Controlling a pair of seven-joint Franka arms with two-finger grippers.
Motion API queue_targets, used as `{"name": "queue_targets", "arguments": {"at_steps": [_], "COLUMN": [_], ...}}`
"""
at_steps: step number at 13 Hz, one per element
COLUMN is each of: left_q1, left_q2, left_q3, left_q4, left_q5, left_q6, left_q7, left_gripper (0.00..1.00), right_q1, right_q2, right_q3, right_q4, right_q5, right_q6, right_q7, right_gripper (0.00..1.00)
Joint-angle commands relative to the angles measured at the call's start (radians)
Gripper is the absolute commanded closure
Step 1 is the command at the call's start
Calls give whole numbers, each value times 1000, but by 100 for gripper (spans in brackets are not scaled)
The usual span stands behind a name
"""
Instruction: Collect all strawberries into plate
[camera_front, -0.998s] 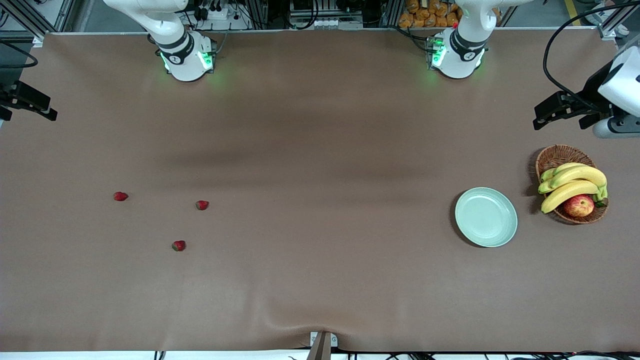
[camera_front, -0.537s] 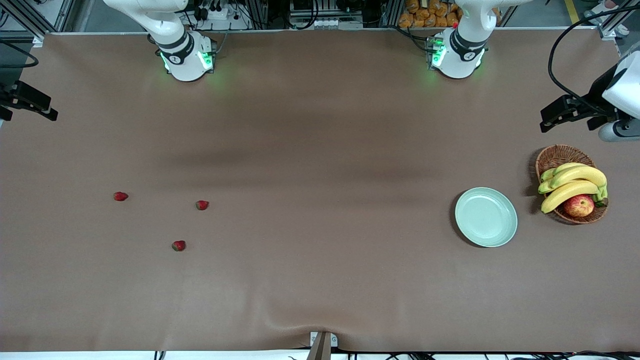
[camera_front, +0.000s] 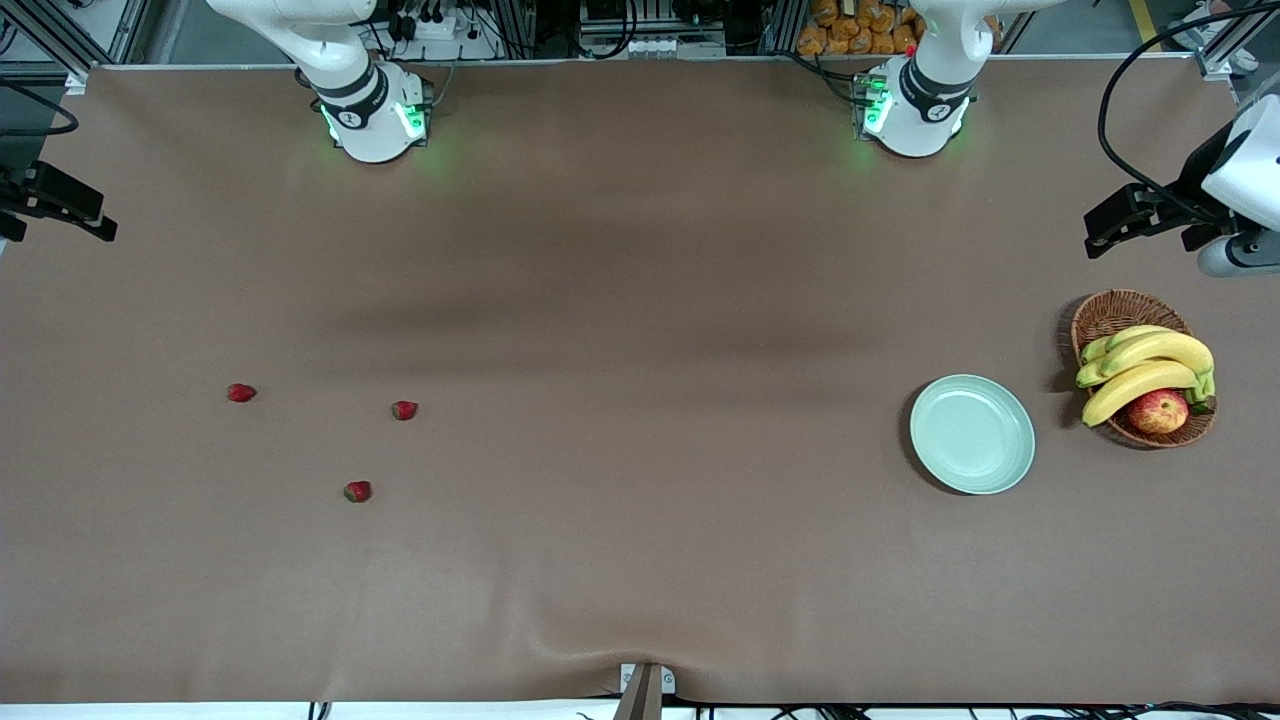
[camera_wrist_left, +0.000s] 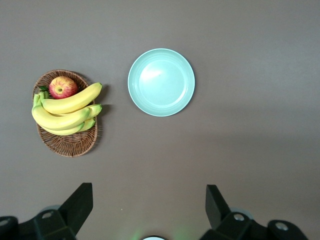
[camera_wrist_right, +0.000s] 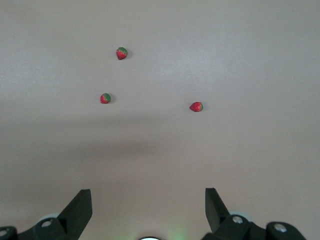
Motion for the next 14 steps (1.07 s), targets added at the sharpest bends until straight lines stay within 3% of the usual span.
{"name": "queue_targets", "arguments": {"at_steps": [1, 9, 14], "left_q1": [17, 17, 56], "left_q2": [-11, -10, -22], "left_q3": [2, 5, 0], "left_q4": [7, -1, -1], "left_q5": [-37, -34, -37], "left_q6": [-8, 1, -8], "left_q7": [3, 6, 12], "left_gripper": [0, 0, 0], "right_q1": [2, 14, 39], "right_q2": [5, 18, 102], "right_q3": [10, 8, 7], "right_q4": [18, 16, 18], "right_q5": [8, 25, 22], "right_q6": [-14, -6, 35], "right_q7": [5, 3, 3], "right_gripper": [0, 0, 0]}}
